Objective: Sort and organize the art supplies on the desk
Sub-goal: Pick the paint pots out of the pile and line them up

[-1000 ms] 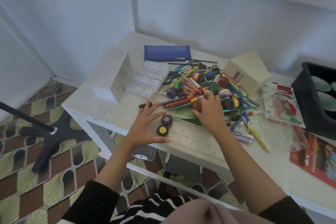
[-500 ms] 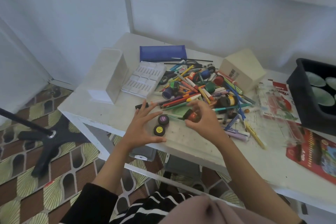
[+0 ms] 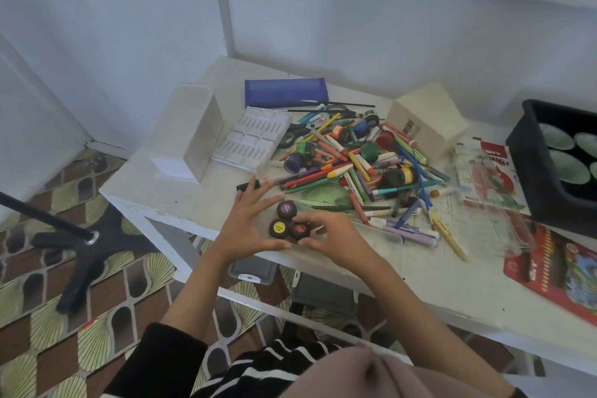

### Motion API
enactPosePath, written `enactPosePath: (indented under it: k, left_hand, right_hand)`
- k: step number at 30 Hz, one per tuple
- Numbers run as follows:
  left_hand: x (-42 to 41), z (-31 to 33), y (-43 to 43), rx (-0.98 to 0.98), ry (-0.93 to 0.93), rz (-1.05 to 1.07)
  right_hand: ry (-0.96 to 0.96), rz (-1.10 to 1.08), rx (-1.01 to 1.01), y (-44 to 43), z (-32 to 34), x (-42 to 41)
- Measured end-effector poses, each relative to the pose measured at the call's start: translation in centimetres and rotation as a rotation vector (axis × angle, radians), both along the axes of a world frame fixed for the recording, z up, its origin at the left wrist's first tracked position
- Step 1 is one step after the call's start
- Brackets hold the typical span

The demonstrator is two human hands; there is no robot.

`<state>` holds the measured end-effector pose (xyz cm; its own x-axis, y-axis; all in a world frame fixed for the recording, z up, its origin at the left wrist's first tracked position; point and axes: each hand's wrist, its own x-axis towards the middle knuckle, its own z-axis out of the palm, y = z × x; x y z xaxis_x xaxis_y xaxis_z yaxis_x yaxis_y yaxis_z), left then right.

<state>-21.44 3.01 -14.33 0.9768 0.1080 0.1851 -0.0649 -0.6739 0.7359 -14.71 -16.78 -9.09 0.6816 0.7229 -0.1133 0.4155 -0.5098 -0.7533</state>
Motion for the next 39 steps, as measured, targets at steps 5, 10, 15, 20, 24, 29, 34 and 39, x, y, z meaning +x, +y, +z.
enactPosePath:
  k: [5,10,15,20,24,29,34,39]
  left_hand:
    - [-0.1,0.1,-0.1,-0.009,0.005,0.004]
    - [-0.1,0.3,-0.1,-0.024,0.011,0.012]
    - [-0.1,0.3,-0.2,-0.012,0.019,0.009]
    - [-0.1,0.3,-0.2,-0.01,0.025,0.006]
    - [-0.1,0.2,-0.1,-0.007,0.022,0.006]
    - [-0.1,0.2,-0.1,-0.008,0.02,0.006]
    - [0.0,0.0,0.0,-0.002,0.029,0.009]
    - [0.1,-0.1,0.1,0.009,0.037,0.001]
  right_hand:
    - [0.033,0.037,0.023,-0.9,1.0,0.5]
    - [-0.184,-0.276,0.052,-3.9,2.7,4.8]
    - [-0.454,-0.476,-0.307,-8.2,2.3,11.5]
    - [-0.528,-0.386,-0.605,-9.7,1.1,13.9]
    - [-0.568,-0.416,-0.606,-9.9,0.9,14.3]
    - [-0.574,-0.443,-0.545,-10.3,1.4,14.3]
    - [-0.616,-0.497,-0.382,-11.0,1.3,14.1]
    - [-0.533,-0.452,0.001,-10.5,2.3,13.6]
